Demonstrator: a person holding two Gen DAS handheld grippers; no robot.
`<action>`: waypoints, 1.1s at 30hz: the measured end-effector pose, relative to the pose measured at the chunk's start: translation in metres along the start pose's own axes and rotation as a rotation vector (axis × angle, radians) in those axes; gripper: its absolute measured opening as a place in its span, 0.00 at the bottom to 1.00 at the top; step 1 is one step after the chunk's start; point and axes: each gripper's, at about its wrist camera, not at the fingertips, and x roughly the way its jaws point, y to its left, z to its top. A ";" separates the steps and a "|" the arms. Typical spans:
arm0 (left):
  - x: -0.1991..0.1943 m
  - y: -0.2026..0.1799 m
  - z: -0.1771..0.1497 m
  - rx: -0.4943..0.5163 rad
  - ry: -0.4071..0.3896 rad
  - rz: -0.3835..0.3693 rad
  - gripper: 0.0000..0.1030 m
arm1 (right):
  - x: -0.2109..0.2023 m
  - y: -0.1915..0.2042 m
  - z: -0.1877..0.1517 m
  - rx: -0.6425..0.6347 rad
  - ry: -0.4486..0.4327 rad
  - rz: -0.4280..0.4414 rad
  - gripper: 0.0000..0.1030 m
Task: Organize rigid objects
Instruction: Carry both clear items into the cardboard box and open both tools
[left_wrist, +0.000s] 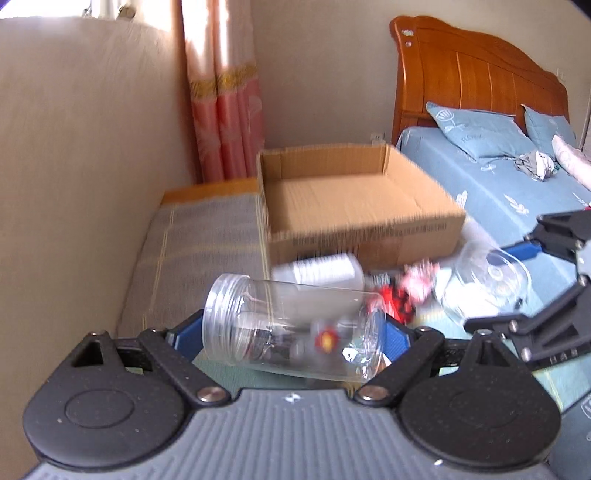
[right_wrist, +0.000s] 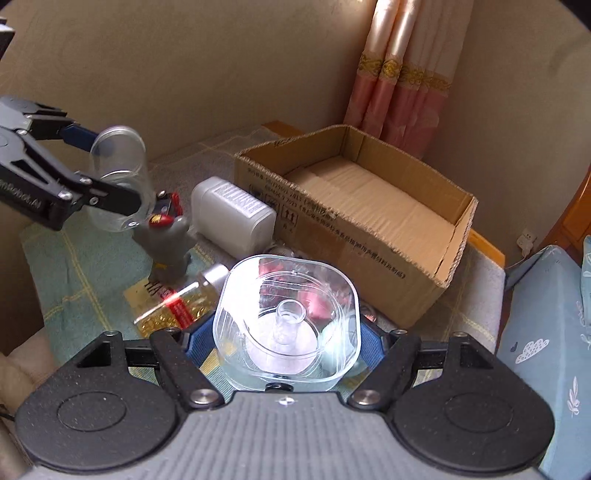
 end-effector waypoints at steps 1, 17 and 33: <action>0.006 -0.002 0.013 0.016 -0.009 -0.003 0.89 | -0.002 -0.004 0.005 0.004 -0.014 -0.006 0.78; 0.122 -0.039 0.112 0.052 0.047 -0.034 0.91 | 0.003 -0.059 0.056 0.098 -0.071 -0.095 0.78; 0.055 -0.012 0.075 0.056 -0.008 -0.018 0.97 | 0.043 -0.089 0.087 0.178 -0.029 -0.088 0.78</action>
